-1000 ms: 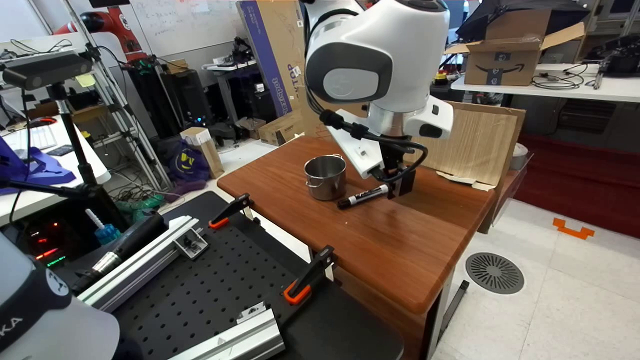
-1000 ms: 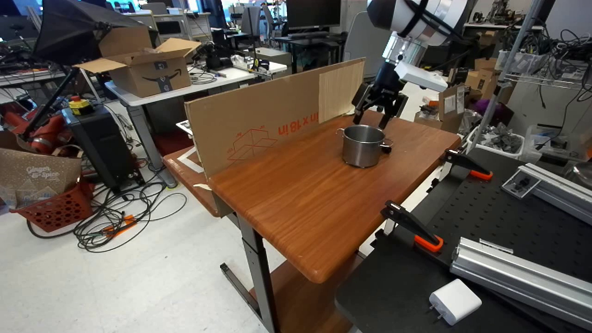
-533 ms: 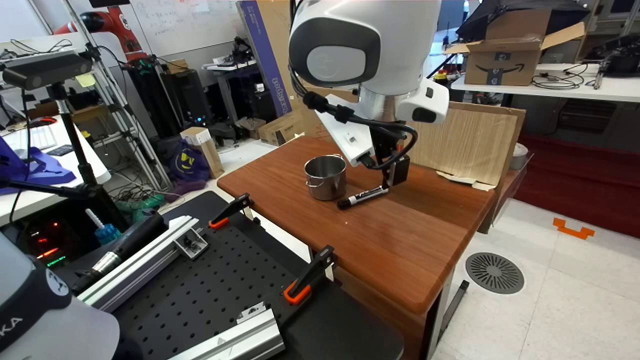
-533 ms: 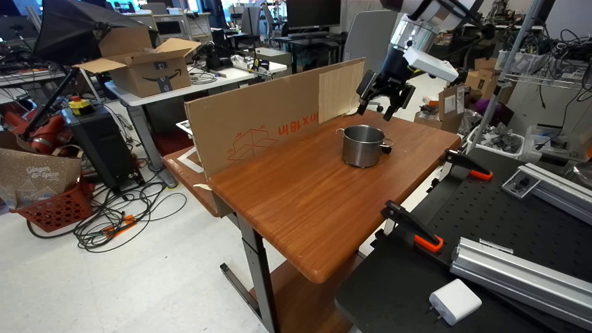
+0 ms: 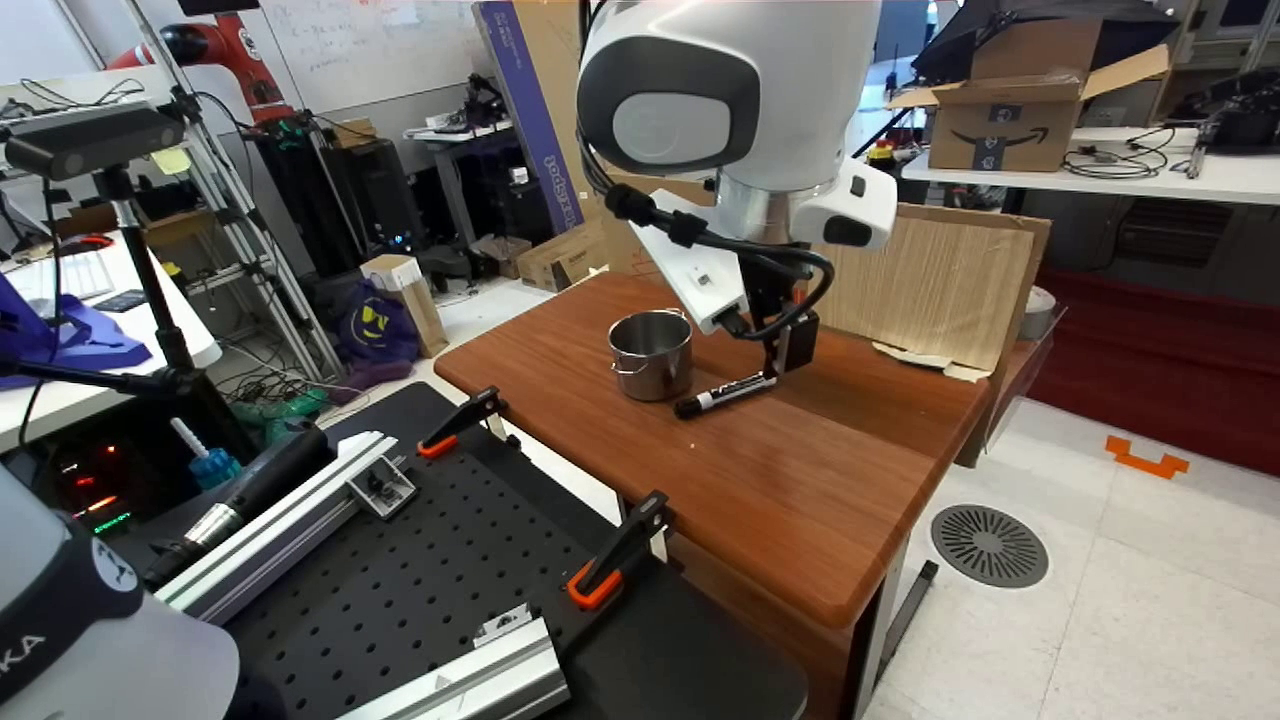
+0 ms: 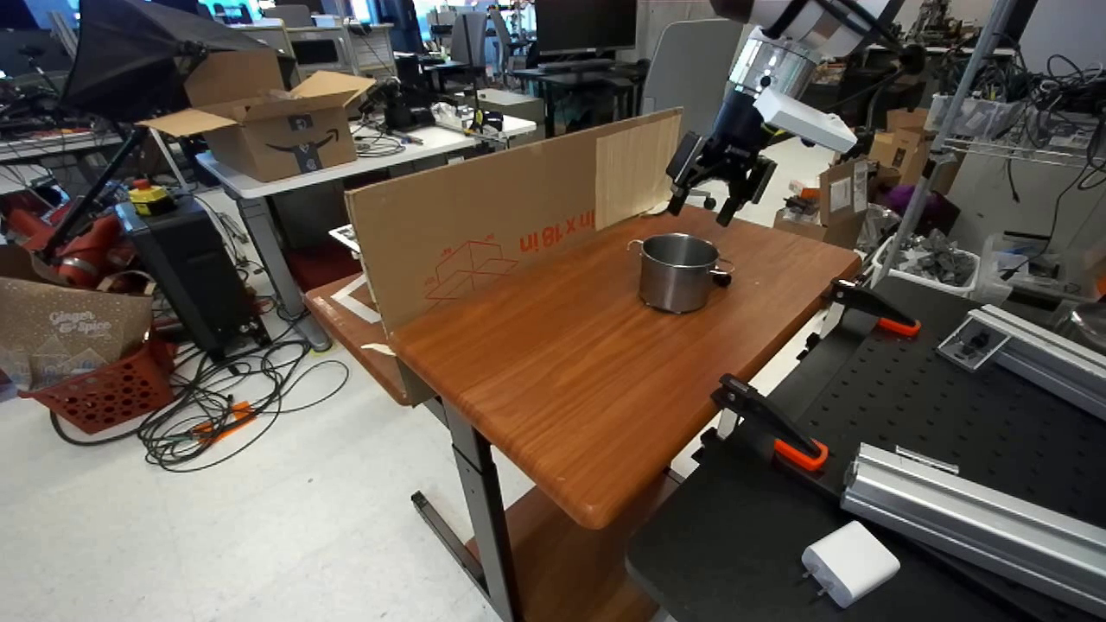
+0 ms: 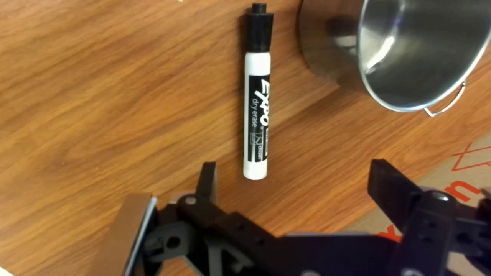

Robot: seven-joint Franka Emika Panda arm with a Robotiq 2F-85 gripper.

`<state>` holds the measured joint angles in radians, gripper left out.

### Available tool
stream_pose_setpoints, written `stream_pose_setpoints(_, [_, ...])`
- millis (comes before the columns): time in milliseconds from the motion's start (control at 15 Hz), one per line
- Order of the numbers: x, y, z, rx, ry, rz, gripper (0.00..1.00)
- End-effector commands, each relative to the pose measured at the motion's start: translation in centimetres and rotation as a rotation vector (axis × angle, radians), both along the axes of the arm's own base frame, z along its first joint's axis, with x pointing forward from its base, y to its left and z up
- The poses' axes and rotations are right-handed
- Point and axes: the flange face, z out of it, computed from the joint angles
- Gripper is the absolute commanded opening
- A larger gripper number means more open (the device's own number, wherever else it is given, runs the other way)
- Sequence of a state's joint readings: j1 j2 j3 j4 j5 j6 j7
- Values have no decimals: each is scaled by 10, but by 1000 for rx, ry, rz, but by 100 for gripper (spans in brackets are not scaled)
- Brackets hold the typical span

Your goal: Remove the marker from the pot and place it on the table

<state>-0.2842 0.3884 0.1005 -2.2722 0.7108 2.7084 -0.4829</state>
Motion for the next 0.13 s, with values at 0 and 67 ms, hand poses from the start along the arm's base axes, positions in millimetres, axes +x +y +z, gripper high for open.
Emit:
stream_pose_setpoints(0, [0,0,0,0,1,0,100])
stream_pose_setpoints(67, [0,0,0,0,1,0,100])
